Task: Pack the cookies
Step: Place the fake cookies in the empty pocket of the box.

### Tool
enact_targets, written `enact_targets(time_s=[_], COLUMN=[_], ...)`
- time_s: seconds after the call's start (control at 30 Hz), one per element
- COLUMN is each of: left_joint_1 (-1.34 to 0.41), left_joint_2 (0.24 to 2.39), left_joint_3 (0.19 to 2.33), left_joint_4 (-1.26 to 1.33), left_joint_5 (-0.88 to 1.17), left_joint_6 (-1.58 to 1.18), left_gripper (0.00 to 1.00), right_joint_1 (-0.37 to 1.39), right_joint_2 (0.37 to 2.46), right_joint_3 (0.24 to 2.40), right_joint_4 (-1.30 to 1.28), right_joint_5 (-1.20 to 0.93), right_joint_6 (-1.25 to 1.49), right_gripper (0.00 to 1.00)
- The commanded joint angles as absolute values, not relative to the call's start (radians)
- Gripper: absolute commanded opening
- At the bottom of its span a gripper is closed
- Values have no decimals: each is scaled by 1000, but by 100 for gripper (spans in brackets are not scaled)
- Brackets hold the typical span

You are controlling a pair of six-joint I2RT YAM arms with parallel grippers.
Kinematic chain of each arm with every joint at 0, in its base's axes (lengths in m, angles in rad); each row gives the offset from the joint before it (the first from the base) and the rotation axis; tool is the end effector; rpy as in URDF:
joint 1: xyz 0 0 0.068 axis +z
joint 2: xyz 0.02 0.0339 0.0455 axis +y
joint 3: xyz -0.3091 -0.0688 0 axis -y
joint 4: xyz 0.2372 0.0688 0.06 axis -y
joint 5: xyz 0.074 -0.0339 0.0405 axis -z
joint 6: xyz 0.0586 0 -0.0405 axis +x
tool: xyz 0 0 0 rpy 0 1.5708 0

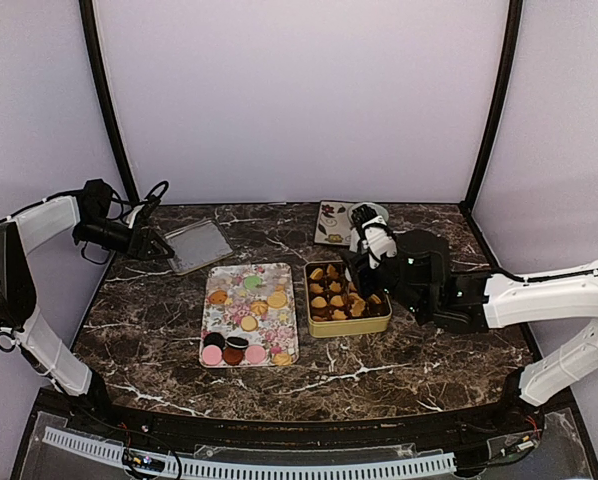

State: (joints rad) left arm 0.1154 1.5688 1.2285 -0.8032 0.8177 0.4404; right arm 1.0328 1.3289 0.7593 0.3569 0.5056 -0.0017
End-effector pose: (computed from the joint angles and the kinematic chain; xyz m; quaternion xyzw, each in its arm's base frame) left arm 0.3131 -0.0067 0.2962 0.2283 0.8713 -0.3202 0.2937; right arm 0.1784 0.2435 0.3098 -0.2360 0.7326 0.1305 0.6250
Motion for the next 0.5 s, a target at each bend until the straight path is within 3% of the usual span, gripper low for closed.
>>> enact_targets(time_s=[0.0, 0.47], left_joint_1=[122, 123], left_joint_2=[1551, 1546], left_joint_3=[1256, 1253], left_joint_4=[-831, -833], left_joint_5=[826, 818], left_joint_6=[450, 451], left_gripper=[92, 92], right_joint_1=[1028, 1029], right_joint_2=[1282, 1324], right_joint_3=[755, 878], right_joint_4=[397, 391], right_joint_5=[527, 423], right_joint_6=[7, -6], right_gripper=[41, 39])
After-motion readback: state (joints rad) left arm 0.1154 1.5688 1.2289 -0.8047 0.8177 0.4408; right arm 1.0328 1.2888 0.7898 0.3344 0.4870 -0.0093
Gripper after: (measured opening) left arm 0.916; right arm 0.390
